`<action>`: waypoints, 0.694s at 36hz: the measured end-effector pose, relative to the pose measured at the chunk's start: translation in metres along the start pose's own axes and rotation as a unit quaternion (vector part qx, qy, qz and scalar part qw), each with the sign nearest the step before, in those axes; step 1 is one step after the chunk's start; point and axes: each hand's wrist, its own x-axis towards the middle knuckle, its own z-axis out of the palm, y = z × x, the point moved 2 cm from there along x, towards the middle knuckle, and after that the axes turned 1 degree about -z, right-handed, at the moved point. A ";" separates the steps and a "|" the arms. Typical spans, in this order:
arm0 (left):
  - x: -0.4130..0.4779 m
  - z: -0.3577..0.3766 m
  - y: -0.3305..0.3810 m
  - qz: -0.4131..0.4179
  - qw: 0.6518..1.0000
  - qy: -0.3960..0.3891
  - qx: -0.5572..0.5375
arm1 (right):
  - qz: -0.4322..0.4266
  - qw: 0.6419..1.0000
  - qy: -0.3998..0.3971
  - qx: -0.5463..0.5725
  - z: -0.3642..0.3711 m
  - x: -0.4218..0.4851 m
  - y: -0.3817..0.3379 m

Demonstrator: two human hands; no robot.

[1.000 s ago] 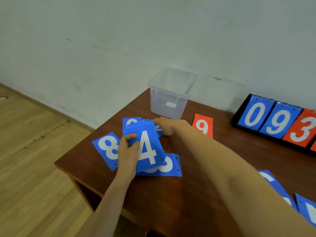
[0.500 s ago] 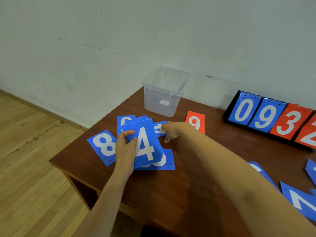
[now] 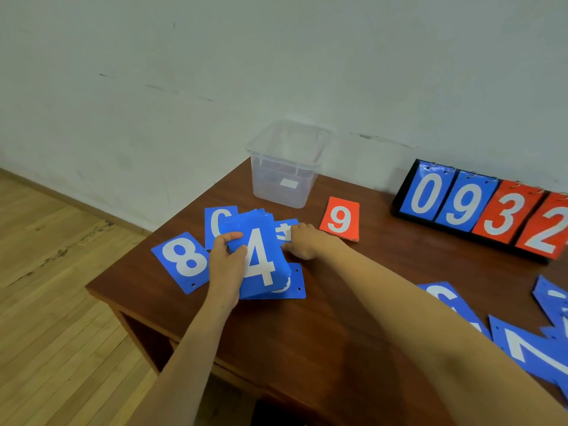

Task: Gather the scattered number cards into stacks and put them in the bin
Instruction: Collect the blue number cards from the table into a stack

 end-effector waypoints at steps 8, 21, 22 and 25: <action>0.011 -0.002 -0.004 0.005 1.000 0.007 0.006 | -0.054 0.997 -0.033 0.052 -0.023 0.034 -0.008; 0.011 -0.002 -0.003 0.009 1.000 0.011 0.006 | 0.035 0.999 -0.019 0.012 -0.021 0.034 0.005; 0.009 -0.002 -0.001 0.010 1.000 0.009 0.004 | 0.039 0.999 -0.018 0.022 -0.020 0.030 0.006; 0.001 -0.001 0.002 0.017 1.000 0.006 0.002 | 0.034 0.997 0.044 0.061 -0.019 0.022 0.011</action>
